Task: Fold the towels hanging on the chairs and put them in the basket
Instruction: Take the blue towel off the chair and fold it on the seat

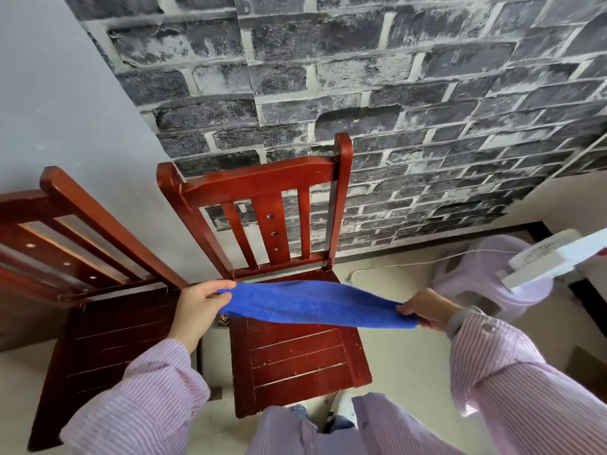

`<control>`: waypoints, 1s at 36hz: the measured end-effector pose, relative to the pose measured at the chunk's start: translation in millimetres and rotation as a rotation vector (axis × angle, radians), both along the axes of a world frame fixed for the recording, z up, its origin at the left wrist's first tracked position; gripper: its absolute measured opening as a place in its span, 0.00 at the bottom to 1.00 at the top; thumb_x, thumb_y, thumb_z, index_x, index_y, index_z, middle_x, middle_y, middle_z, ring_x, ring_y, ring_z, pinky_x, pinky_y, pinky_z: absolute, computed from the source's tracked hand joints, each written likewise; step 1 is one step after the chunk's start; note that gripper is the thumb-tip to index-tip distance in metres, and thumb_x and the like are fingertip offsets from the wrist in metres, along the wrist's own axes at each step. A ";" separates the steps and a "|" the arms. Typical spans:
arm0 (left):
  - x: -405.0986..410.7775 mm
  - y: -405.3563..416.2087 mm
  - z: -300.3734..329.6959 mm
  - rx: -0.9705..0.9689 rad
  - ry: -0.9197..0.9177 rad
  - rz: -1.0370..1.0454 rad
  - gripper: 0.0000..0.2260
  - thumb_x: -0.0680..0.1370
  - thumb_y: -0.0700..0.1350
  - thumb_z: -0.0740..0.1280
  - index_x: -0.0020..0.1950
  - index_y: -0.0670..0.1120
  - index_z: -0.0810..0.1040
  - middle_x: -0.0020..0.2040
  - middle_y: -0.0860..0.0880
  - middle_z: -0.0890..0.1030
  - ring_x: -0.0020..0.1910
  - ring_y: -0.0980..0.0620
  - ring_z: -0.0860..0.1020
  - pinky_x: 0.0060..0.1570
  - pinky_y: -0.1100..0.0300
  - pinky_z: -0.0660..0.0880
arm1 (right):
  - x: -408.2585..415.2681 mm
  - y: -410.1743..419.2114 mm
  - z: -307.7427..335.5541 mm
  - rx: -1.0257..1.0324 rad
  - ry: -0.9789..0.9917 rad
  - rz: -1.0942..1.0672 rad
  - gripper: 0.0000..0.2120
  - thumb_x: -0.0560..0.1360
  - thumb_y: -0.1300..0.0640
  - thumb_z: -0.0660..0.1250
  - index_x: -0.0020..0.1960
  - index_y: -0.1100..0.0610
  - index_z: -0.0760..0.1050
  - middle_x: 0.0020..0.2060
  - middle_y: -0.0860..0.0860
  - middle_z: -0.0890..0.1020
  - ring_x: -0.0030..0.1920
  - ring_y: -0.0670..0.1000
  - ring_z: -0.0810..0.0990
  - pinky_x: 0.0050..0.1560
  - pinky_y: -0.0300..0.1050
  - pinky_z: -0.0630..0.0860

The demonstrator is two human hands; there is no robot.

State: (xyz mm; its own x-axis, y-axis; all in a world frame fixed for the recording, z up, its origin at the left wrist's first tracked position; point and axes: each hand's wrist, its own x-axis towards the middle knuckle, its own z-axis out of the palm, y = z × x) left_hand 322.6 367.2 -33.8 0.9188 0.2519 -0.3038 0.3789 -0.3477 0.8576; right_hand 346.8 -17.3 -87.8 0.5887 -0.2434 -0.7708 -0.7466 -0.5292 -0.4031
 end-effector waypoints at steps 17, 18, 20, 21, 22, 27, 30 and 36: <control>-5.1 10.2 -17.7 0.133 0.120 -0.129 0.15 0.71 0.34 0.69 0.57 0.41 0.79 0.47 0.46 0.81 0.47 0.50 0.78 0.47 0.67 0.73 | -0.4 21.6 11.7 0.133 -0.493 -0.156 0.05 0.75 0.61 0.65 0.48 0.62 0.77 0.43 0.56 0.78 0.44 0.53 0.75 0.48 0.45 0.71; -3.4 11.2 -18.2 0.169 0.134 -0.163 0.16 0.71 0.34 0.70 0.58 0.42 0.78 0.49 0.46 0.81 0.49 0.49 0.78 0.50 0.63 0.73 | 0.2 23.5 15.9 0.160 -0.489 -0.111 0.04 0.74 0.62 0.66 0.47 0.61 0.78 0.42 0.56 0.79 0.44 0.52 0.75 0.49 0.45 0.71; 0.5 12.2 -18.4 0.266 0.151 -0.244 0.19 0.70 0.36 0.71 0.60 0.44 0.77 0.54 0.48 0.77 0.54 0.50 0.76 0.55 0.61 0.70 | 2.0 26.2 22.3 0.205 -0.447 -0.006 0.03 0.73 0.64 0.67 0.45 0.60 0.78 0.43 0.55 0.80 0.45 0.51 0.75 0.51 0.43 0.70; 2.3 12.8 -18.2 0.310 0.164 -0.280 0.20 0.70 0.37 0.71 0.61 0.44 0.76 0.55 0.48 0.75 0.55 0.50 0.74 0.55 0.61 0.68 | 3.4 27.1 24.9 0.209 -0.418 0.050 0.04 0.72 0.64 0.68 0.46 0.60 0.78 0.44 0.55 0.80 0.45 0.50 0.75 0.51 0.42 0.69; 4.0 13.1 -18.3 0.351 0.173 -0.311 0.21 0.71 0.38 0.71 0.63 0.44 0.75 0.57 0.47 0.74 0.57 0.49 0.73 0.55 0.62 0.66 | 5.1 27.5 25.8 0.194 -0.390 0.112 0.06 0.71 0.63 0.69 0.48 0.60 0.78 0.44 0.55 0.80 0.46 0.50 0.75 0.50 0.41 0.68; 15.2 19.7 -22.7 0.557 0.068 -0.353 0.16 0.73 0.34 0.66 0.61 0.39 0.77 0.53 0.41 0.74 0.55 0.43 0.73 0.54 0.60 0.65 | 16.2 38.1 26.1 -0.110 -0.382 0.499 0.20 0.66 0.56 0.69 0.57 0.59 0.77 0.49 0.60 0.75 0.53 0.57 0.73 0.56 0.43 0.69; 20.6 21.6 -20.0 0.652 -0.061 -0.276 0.12 0.73 0.33 0.66 0.56 0.37 0.79 0.50 0.39 0.75 0.51 0.40 0.74 0.53 0.57 0.67 | 23.6 47.1 27.0 -0.263 -0.566 0.490 0.15 0.71 0.67 0.64 0.57 0.62 0.78 0.49 0.64 0.73 0.54 0.63 0.72 0.56 0.45 0.67; 16.5 29.0 -23.9 0.924 -0.318 -0.226 0.13 0.69 0.34 0.72 0.53 0.39 0.81 0.51 0.39 0.77 0.48 0.37 0.76 0.46 0.45 0.77 | 22.8 58.5 25.5 -0.398 -0.808 0.418 0.07 0.71 0.63 0.69 0.48 0.63 0.80 0.50 0.60 0.74 0.54 0.60 0.72 0.46 0.50 0.73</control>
State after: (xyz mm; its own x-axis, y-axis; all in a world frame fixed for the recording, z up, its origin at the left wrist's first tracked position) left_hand 339.2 396.2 -57.7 0.9788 0.0744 0.1910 0.0216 -0.9641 0.2646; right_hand 369.6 41.2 -62.2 0.9987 -0.0502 -0.0076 -0.0483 -0.8946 -0.4443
